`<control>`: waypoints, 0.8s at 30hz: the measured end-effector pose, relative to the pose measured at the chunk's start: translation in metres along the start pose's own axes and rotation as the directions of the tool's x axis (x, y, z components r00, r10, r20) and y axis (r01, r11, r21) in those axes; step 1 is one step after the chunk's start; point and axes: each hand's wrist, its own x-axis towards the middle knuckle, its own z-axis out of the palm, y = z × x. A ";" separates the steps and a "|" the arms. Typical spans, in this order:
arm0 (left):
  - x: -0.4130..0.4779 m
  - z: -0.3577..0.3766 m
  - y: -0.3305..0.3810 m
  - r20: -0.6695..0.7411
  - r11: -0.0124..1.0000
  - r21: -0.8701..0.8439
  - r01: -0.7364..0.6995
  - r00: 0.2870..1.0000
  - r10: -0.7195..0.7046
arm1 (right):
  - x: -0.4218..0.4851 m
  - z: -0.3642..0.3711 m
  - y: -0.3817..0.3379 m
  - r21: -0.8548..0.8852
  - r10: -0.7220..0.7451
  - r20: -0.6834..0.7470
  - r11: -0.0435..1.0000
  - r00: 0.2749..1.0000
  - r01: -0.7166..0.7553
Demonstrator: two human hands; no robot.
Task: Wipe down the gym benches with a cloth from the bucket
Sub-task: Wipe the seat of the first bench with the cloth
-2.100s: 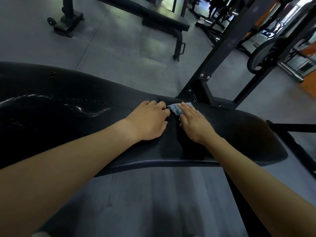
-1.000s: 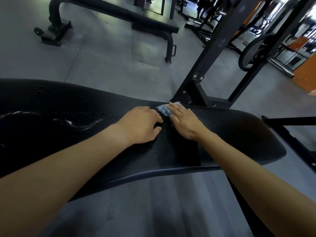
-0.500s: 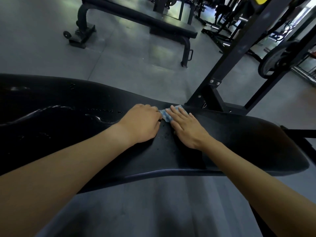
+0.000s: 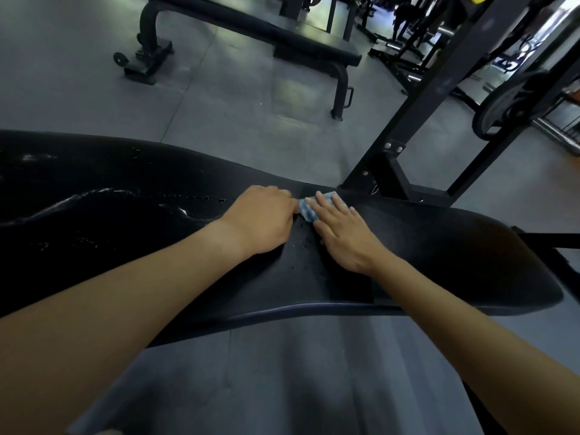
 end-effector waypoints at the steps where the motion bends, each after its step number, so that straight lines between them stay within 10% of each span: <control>1: 0.000 0.001 0.000 0.000 1.000 0.000 0.001 1.000 -0.001 | -0.004 0.000 0.004 0.009 -0.017 0.009 1.000 1.000 0.017; 8: -0.005 0.007 0.004 -0.006 0.999 0.038 0.003 1.000 -0.003 | 0.040 -0.013 0.025 0.001 0.308 -0.026 0.951 0.951 -0.308; 18: -0.012 0.003 0.006 0.101 1.000 0.004 0.022 0.995 -0.023 | -0.022 0.000 0.003 -0.010 0.079 0.009 0.997 0.997 -0.079; 24: -0.035 -0.007 0.022 0.143 0.999 -0.038 -0.014 0.990 0.020 | 0.009 -0.009 0.012 -0.017 0.278 -0.025 0.960 0.960 -0.278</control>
